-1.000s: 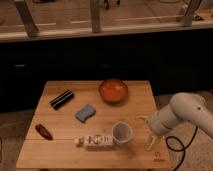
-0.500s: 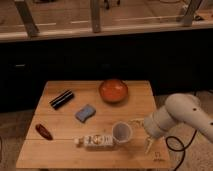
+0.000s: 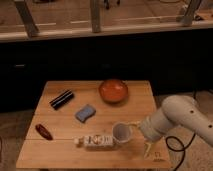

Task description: Place the ceramic cup in the ceramic bowl

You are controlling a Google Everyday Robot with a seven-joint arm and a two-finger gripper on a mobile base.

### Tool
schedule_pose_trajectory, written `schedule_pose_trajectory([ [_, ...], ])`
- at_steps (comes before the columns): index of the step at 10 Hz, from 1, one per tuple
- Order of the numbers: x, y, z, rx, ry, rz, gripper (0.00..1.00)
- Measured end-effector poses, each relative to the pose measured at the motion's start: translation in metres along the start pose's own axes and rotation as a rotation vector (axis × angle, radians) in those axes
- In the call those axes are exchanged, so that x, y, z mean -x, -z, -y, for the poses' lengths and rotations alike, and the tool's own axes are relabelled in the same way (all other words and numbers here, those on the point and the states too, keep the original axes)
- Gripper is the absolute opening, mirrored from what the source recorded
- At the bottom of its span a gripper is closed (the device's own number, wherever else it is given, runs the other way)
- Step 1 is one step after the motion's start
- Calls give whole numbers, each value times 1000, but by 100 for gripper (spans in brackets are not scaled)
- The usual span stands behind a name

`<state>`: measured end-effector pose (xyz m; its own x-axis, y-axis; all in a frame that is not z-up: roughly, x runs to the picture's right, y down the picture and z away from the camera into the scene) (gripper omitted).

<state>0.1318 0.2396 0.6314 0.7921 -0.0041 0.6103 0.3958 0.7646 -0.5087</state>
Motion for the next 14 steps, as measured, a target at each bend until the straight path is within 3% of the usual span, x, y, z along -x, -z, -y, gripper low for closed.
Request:
schedule_pose_trajectory([
  [9, 11, -43, 15, 63, 77, -39, 80],
  [14, 3, -64, 22, 91, 81, -62, 80],
])
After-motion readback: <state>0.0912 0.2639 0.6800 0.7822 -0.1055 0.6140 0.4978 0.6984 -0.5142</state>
